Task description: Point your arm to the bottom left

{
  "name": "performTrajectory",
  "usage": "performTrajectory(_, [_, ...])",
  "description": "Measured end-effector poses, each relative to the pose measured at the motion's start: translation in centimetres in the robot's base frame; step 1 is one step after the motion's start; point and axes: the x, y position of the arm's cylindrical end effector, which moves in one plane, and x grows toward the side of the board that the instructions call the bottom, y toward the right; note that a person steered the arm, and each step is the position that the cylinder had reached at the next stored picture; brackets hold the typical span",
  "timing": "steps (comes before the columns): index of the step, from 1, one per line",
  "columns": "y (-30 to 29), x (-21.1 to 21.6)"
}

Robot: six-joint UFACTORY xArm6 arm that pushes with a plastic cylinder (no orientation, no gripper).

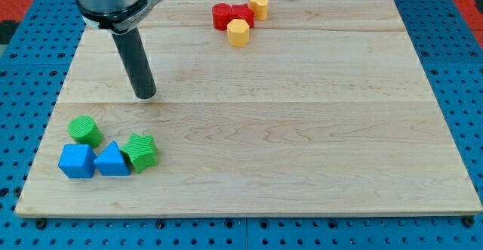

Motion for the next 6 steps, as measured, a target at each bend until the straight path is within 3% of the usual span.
performTrajectory(4, [1.7, 0.1])
performTrajectory(5, [8.2, 4.4])
performTrajectory(6, [10.8, 12.0])
